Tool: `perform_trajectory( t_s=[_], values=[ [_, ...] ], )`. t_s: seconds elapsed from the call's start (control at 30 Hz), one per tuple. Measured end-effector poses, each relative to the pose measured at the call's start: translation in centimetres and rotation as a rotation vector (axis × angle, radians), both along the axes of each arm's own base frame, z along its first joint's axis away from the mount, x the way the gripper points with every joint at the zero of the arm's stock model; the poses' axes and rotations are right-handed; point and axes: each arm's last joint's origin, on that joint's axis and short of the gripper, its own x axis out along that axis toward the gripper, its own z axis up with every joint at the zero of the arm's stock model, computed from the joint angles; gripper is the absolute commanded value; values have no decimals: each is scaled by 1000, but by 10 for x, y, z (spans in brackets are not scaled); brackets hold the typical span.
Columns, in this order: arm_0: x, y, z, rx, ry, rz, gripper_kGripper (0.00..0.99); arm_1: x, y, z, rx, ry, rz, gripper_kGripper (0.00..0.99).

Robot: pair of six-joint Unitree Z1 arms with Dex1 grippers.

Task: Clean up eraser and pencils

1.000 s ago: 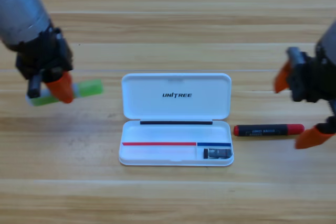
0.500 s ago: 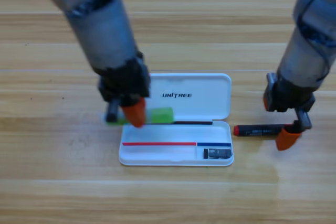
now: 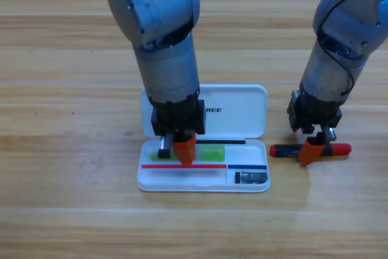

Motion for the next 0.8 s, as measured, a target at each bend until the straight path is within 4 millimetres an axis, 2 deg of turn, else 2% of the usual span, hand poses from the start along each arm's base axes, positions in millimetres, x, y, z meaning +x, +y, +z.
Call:
perform_trajectory(
  t_s=[0.1,0.13,0.33,0.8],
  values=[
    [1,-2,-6,11,9,0,0,0,0,-1,-7,5,17,71],
    [2,-2,-9,15,13,1,0,-1,0,-1,-10,9,21,0],
    [3,-4,-16,27,23,9,0,-3,-2,-1,-27,26,29,0],
    [3,-4,-16,27,25,17,0,-3,-3,-1,-34,32,20,0]
  ],
)
